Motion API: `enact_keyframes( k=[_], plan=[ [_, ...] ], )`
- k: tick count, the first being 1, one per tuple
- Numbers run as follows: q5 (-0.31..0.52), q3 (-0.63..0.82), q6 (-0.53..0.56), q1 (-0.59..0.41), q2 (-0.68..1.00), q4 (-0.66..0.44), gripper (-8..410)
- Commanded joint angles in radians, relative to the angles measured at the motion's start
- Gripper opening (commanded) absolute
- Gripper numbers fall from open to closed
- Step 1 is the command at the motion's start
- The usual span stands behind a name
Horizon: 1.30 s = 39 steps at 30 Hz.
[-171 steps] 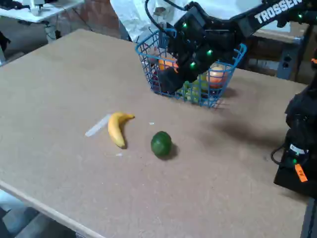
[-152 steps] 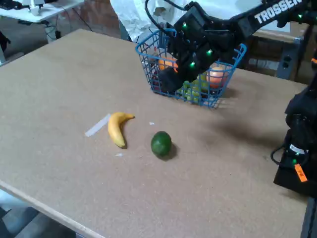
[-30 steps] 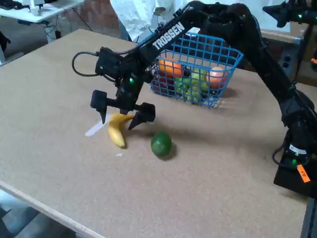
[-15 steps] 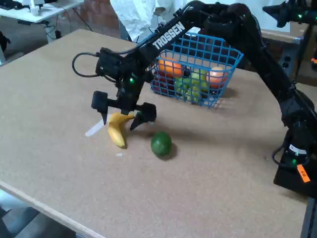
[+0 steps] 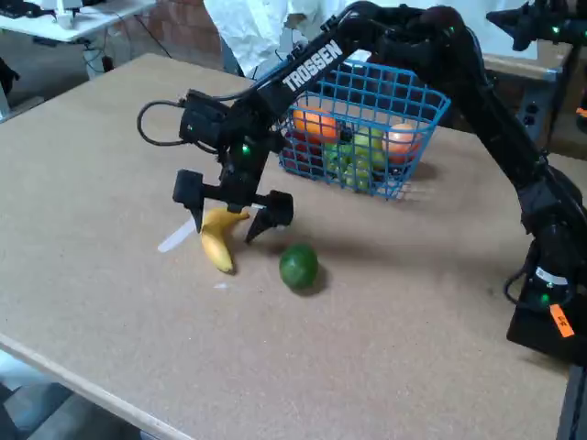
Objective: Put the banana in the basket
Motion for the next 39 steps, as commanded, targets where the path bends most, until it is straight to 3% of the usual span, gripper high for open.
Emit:
enact_keyframes(
  k=[1, 28, 39],
  plan=[
    [0.021, 0.000, 0.004, 0.001, 0.001, 0.010, 361],
    [0.029, 0.000, -0.024, 0.001, 0.000, 0.065, 93],
    [0.029, 0.000, -0.051, 0.001, 0.000, 0.080, 52]
  ],
)
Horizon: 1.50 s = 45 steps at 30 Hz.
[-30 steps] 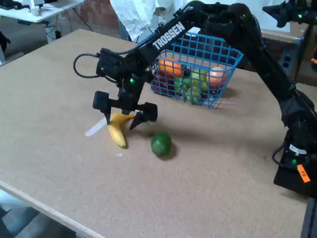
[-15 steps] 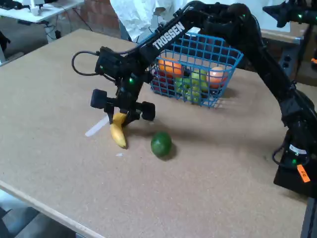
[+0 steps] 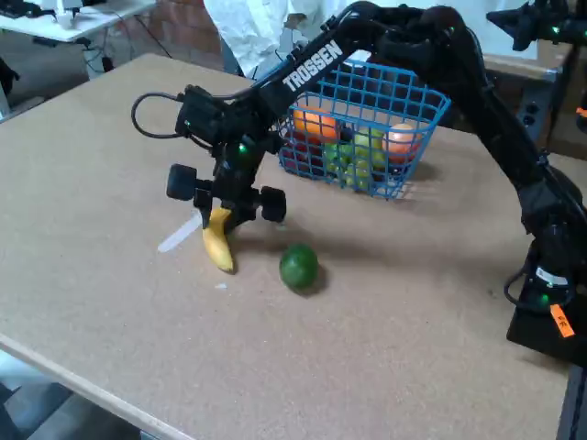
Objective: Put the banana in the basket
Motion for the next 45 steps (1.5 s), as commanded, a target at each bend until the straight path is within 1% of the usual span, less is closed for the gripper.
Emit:
enact_keyframes(
  k=[1, 8, 13, 22, 24, 25, 30, 33, 35, 39, 42, 45],
  plan=[
    [0.003, 0.000, -0.019, 0.000, 0.000, 0.013, 52],
    [0.002, 0.000, -0.113, 0.002, -0.029, 0.063, 52],
    [0.002, 0.000, -0.192, 0.004, -0.079, 0.064, 52],
    [0.006, 0.000, -0.282, 0.004, -0.208, 0.046, 52],
    [0.031, 0.000, -0.303, 0.004, -0.243, 0.015, 52],
    [0.061, 0.000, -0.317, 0.003, -0.265, -0.006, 52],
    [0.243, 0.000, -0.362, 0.003, -0.369, -0.136, 52],
    [0.346, 0.000, -0.365, -0.006, -0.423, -0.215, 52],
    [0.366, 0.000, -0.365, -0.027, -0.458, -0.269, 52],
    [0.369, 0.000, -0.366, -0.087, -0.519, -0.360, 52],
    [0.370, 0.000, -0.369, -0.137, -0.554, -0.409, 52],
    [0.370, 0.000, -0.381, -0.193, -0.573, -0.426, 52]
  ],
)
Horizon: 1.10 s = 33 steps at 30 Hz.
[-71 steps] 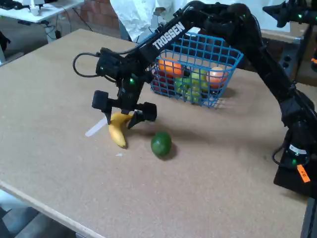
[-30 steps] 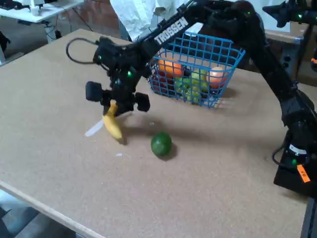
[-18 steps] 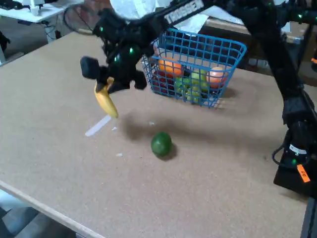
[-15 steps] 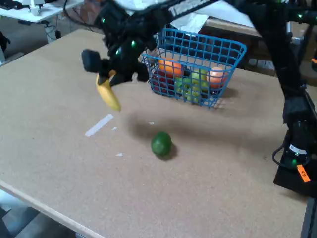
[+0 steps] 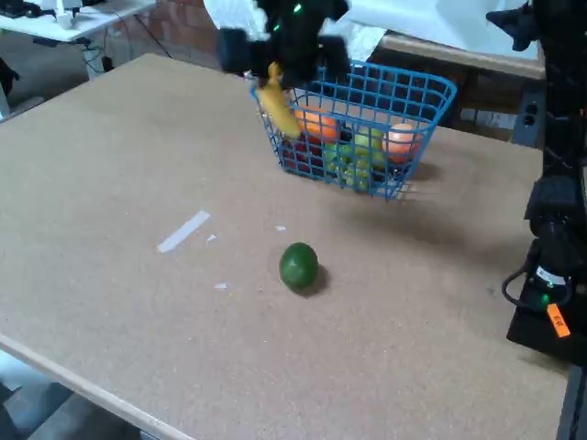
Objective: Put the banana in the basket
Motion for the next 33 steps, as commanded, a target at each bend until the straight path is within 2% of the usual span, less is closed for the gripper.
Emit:
enact_keyframes(
  k=[1, 6, 9, 12, 17, 20, 24, 28, 33],
  plan=[
    [0.008, 0.000, -0.019, -0.084, -0.031, -0.033, 52],
    [-0.010, 0.000, -0.040, -0.181, -0.028, -0.033, 52],
    [-0.072, 0.000, -0.071, -0.246, -0.019, -0.029, 52],
    [-0.120, 0.000, -0.087, -0.306, -0.010, -0.008, 52],
    [-0.132, 0.000, -0.117, -0.372, 0.025, 0.050, 52],
    [-0.169, 0.000, -0.128, -0.407, 0.055, 0.080, 52],
    [-0.226, 0.000, -0.128, -0.435, 0.111, 0.123, 52],
    [-0.231, 0.000, -0.147, -0.441, 0.170, 0.154, 52],
    [-0.230, 0.001, -0.259, -0.441, 0.238, 0.196, 52]
  ],
)
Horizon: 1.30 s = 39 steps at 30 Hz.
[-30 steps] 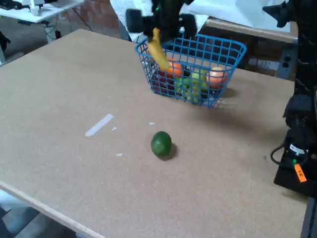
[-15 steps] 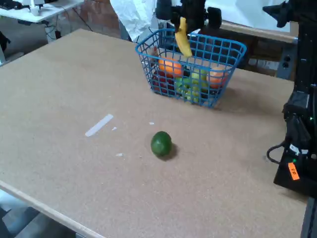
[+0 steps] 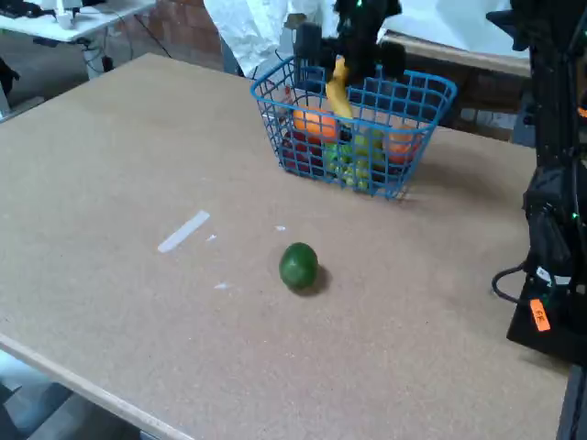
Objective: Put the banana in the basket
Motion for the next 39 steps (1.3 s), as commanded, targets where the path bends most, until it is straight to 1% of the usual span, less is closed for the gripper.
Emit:
enact_keyframes(
  k=[1, 5, 10, 16, 19, 23, 33, 39],
  plan=[
    [0.005, 0.006, -0.114, -0.001, 0.060, 0.030, 52],
    [0.041, 0.044, -0.195, -0.002, 0.093, -0.017, 52],
    [0.105, 0.058, -0.233, -0.001, 0.094, -0.033, 52],
    [0.126, 0.058, -0.272, -0.002, 0.090, -0.037, 54],
    [0.126, 0.058, -0.272, -0.002, 0.091, -0.038, 67],
    [0.126, 0.058, -0.276, -0.002, 0.091, -0.039, 107],
    [0.123, 0.057, -0.275, -0.002, 0.091, -0.039, 244],
    [0.122, 0.058, -0.274, -0.002, 0.090, -0.037, 305]
  ],
)
